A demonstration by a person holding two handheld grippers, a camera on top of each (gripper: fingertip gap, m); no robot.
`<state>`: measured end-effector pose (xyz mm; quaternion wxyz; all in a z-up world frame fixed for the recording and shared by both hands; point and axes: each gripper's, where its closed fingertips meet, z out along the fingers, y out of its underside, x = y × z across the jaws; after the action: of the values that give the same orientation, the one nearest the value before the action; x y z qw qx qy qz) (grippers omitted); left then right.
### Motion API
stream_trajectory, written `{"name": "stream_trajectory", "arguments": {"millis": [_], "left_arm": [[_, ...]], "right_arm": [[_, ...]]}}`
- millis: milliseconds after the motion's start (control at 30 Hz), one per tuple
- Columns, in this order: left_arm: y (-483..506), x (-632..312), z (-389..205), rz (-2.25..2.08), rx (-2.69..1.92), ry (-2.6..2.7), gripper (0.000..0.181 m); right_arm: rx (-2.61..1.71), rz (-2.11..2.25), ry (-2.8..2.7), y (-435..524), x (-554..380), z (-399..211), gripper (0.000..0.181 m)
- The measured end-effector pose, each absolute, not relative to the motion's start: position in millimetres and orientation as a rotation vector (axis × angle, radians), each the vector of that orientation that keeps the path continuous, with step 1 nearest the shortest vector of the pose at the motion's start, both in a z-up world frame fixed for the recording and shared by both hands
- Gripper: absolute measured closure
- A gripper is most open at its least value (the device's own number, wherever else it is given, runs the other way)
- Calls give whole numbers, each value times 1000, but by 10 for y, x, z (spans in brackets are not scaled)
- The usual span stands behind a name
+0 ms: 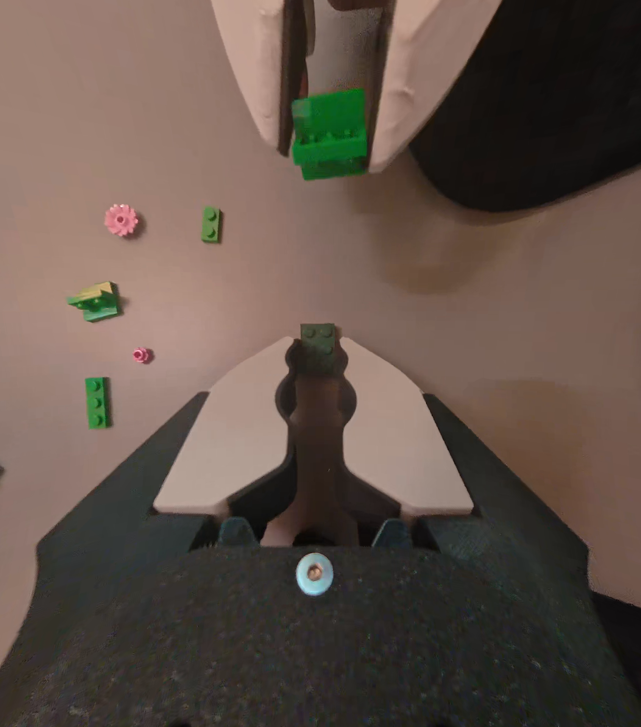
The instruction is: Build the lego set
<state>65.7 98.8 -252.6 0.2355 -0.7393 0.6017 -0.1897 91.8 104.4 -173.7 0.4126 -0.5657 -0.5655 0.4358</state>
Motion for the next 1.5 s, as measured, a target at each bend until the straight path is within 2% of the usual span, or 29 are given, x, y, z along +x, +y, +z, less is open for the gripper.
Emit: {"name": "stream_trajectory", "arguments": {"millis": [167,367,600,1500], "left_arm": [[1034,713,-2454,-561,-1931,1617,166],[1013,831,-1915,-825,-1684,1377,166],[961,851,-1543,-916,-1541,1237,166],[921,889,-1295,-1091,-1581,1087,166]], "right_arm": [[-1397,1094,-1408,1022,926,-1718,164],[-1356,1106,-1359,1030,956,-1582,164],[-1302,1165,-1283,982,922,-1382,164],[-1320,1328,-1163,947,873,-1247,164]]}}
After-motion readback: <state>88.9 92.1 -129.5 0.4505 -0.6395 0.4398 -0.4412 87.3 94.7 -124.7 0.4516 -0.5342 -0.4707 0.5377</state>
